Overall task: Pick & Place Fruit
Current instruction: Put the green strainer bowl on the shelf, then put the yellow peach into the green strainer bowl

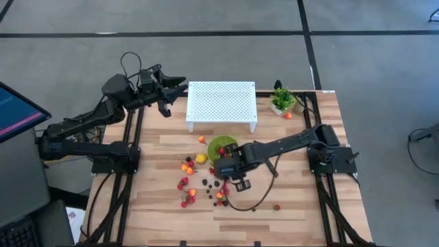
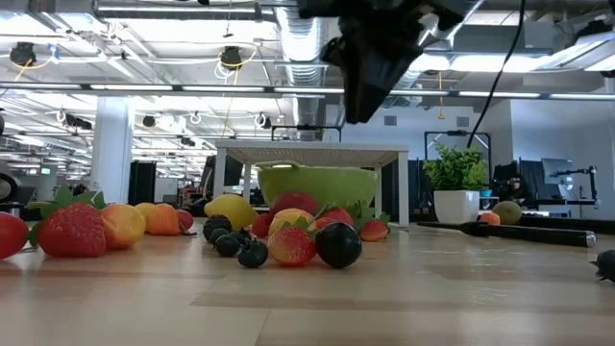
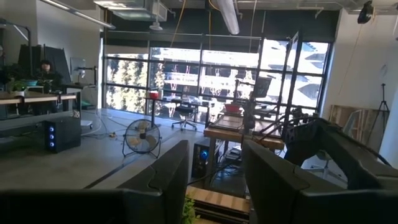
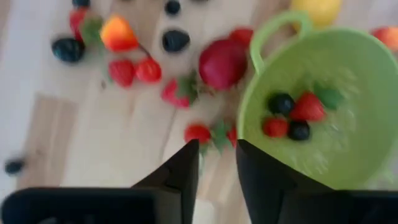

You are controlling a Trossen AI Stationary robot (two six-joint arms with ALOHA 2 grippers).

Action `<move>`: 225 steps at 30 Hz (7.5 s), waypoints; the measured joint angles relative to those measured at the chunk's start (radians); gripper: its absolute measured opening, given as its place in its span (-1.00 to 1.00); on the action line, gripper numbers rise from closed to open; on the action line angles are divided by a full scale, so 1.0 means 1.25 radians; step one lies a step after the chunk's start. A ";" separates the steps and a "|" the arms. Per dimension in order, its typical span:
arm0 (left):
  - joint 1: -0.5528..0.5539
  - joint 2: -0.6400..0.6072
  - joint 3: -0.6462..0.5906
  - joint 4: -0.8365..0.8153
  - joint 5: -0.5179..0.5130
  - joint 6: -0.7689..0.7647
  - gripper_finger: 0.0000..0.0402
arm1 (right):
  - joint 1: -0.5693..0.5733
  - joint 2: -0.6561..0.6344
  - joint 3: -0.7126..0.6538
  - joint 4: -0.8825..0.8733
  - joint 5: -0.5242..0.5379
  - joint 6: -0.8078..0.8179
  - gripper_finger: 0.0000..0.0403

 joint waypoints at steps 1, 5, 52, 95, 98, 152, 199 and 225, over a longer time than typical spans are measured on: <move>0.000 0.000 0.000 -0.001 0.000 0.000 -0.29 | -0.008 0.006 0.000 0.004 -0.008 -0.006 -0.43; 0.000 0.000 0.000 -0.001 0.000 0.000 -0.29 | -0.038 0.012 0.000 0.008 -0.015 -0.020 -0.25; 0.000 0.000 0.000 0.000 0.000 0.000 -0.29 | -0.103 0.012 -0.129 0.159 -0.082 -0.060 -0.60; 0.000 0.000 0.000 0.000 0.000 0.000 -0.29 | -0.077 0.004 -0.115 0.132 -0.099 -0.043 -1.00; 0.000 0.000 0.000 0.000 0.000 0.000 -0.29 | -0.070 0.004 -0.106 0.130 -0.096 -0.042 -1.00; 0.000 0.000 0.000 0.000 0.000 0.000 -0.29 | -0.347 -0.112 0.166 0.011 -0.076 -0.235 -1.00; 0.000 0.000 0.000 0.000 0.000 0.000 -0.29 | -0.411 0.005 0.317 -0.079 -0.054 -0.323 -0.53; 0.000 0.000 0.000 0.000 0.000 0.000 -0.29 | -0.366 -0.406 -0.121 -0.336 0.034 0.320 -0.25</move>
